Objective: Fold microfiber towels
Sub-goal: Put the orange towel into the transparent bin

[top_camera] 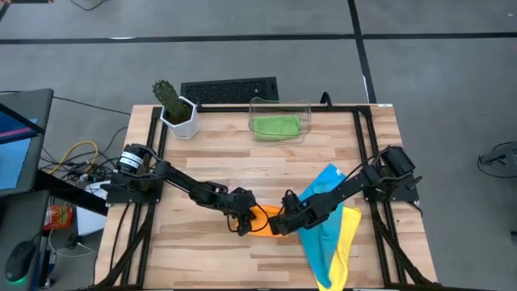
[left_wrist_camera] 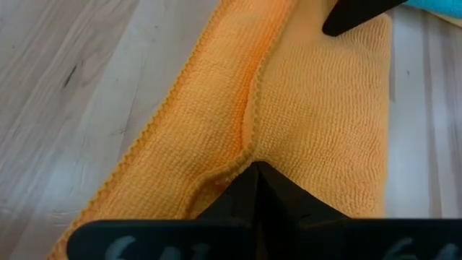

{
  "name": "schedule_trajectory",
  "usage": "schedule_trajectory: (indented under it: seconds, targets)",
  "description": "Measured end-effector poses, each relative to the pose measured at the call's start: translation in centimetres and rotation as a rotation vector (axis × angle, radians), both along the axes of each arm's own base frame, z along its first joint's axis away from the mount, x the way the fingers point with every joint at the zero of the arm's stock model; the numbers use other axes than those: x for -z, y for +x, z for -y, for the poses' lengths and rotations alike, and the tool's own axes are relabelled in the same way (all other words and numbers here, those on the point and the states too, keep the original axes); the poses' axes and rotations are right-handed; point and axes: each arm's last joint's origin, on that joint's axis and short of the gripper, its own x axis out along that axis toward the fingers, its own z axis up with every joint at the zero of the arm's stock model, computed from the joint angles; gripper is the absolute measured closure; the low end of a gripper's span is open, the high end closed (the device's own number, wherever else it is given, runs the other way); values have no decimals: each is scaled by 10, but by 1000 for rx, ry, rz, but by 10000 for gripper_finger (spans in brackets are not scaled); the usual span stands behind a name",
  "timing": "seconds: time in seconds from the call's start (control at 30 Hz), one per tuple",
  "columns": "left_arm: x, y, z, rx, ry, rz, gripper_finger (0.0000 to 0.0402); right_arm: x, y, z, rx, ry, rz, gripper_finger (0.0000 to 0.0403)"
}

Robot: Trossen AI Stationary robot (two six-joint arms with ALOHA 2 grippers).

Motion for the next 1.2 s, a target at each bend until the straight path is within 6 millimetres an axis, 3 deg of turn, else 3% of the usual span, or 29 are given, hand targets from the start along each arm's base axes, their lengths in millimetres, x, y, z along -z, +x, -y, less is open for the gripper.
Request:
schedule_trajectory:
  seconds: [0.2, 0.37, 0.47, 0.63, 0.93, 1.2]
  targets:
    - [0, 1, -1, -11, -11, 3, 402, 1, 3, 3, -24, -3, 14, 263]
    - [-1, 2, 0, -25, -47, 20, 402, 2, 5, 5, -59, -10, 14, 339]
    - [-10, 3, 0, -7, -84, 38, 402, 1, 7, 7, -118, -10, 20, 385]
    - [-42, -9, -6, 22, -130, 17, 401, -8, 8, 16, -162, -30, 39, 386]
    - [-99, -65, -27, -83, 94, -144, 401, -39, 16, 58, -238, -47, 115, 386]
    - [-137, -99, -30, -209, 128, -76, 401, -95, 31, 134, -267, -152, 215, 386]
